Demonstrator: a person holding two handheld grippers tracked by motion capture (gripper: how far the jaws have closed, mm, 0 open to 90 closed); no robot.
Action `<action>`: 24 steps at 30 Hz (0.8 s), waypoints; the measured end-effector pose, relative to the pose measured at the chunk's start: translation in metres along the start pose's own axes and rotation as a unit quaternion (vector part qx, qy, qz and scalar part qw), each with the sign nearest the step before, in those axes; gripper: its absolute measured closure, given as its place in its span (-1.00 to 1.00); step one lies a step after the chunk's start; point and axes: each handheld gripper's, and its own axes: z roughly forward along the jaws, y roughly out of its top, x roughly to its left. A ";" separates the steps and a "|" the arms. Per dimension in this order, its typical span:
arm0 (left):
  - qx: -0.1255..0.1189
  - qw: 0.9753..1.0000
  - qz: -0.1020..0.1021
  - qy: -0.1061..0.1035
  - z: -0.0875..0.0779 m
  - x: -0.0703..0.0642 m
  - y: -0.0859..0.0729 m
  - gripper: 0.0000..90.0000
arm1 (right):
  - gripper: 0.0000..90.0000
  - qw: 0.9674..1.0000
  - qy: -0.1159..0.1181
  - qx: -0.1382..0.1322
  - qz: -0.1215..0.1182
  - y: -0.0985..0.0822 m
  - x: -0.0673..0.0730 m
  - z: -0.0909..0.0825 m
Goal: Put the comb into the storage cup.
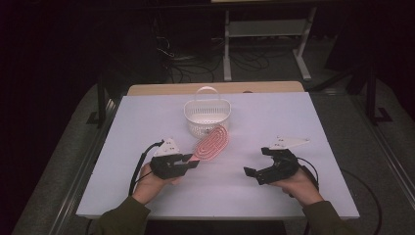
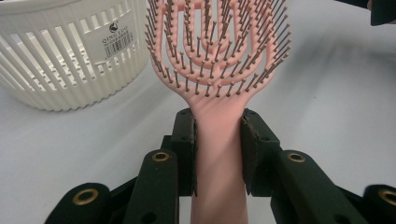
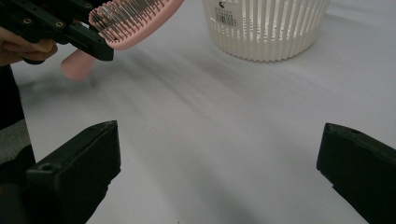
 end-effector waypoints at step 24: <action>-0.008 1.000 0.002 0.005 0.003 -0.005 -0.001 0.56 | -1.00 1.000 0.024 -0.010 0.000 0.030 0.003 0.020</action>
